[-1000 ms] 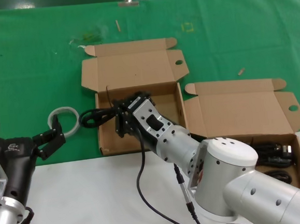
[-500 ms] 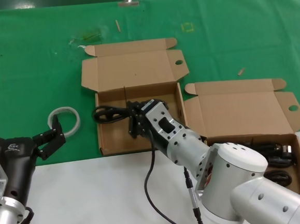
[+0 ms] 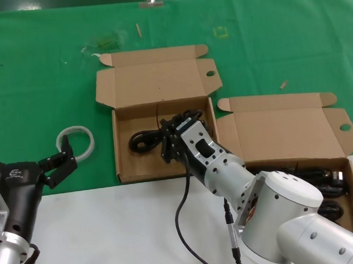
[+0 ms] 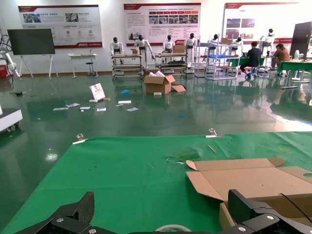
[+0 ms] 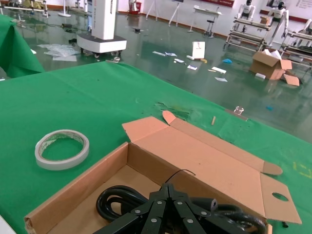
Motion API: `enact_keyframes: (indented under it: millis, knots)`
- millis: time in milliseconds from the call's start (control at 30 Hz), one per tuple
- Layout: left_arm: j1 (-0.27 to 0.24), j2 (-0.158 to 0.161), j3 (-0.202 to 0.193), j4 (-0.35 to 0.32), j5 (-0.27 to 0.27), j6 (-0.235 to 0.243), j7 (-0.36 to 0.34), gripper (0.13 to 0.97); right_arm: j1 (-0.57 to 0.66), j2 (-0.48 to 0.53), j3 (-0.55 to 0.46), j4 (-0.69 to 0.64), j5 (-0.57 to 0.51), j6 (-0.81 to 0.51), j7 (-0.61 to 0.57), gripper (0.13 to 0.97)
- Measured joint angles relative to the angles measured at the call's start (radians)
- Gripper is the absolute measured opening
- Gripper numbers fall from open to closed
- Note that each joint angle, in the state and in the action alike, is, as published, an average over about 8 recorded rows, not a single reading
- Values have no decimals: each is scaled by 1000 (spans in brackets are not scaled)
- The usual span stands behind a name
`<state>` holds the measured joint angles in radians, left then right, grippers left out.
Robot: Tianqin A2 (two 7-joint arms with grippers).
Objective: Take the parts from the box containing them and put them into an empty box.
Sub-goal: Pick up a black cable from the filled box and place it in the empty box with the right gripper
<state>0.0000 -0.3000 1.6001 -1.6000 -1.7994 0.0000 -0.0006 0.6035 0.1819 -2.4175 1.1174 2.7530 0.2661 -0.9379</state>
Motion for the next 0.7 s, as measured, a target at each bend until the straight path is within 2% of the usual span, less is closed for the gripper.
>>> enact_keyframes:
  millis: [300,700]
  knots:
    - [0,0,0,0,0,0,0,965,2,0,-4,3,0,-2,7,139]
    - [0,0,0,0,0,0,0,965,61,0,-87,-51,0,-42,101,139]
